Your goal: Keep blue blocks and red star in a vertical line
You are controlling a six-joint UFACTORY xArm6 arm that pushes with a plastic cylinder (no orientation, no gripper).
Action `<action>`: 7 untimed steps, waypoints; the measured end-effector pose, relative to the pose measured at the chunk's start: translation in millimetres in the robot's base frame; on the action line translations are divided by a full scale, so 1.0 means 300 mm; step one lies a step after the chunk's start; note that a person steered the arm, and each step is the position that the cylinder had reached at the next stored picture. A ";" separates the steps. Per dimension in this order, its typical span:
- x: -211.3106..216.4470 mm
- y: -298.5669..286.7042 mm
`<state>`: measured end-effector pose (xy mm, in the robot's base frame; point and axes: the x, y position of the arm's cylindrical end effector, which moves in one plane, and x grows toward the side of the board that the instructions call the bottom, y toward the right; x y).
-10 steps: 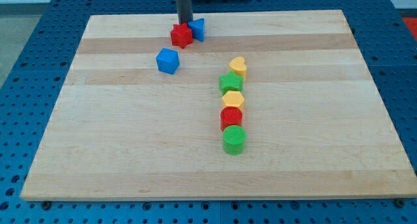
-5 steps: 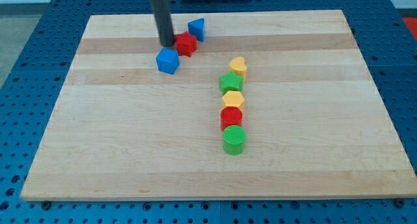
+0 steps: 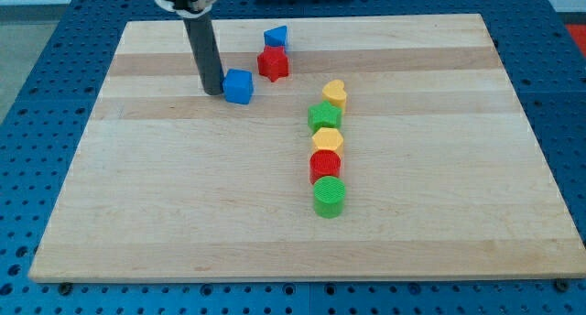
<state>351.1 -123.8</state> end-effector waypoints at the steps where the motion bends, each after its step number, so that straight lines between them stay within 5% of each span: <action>1: 0.000 0.060; 6: 0.020 0.061; 7: 0.396 -0.024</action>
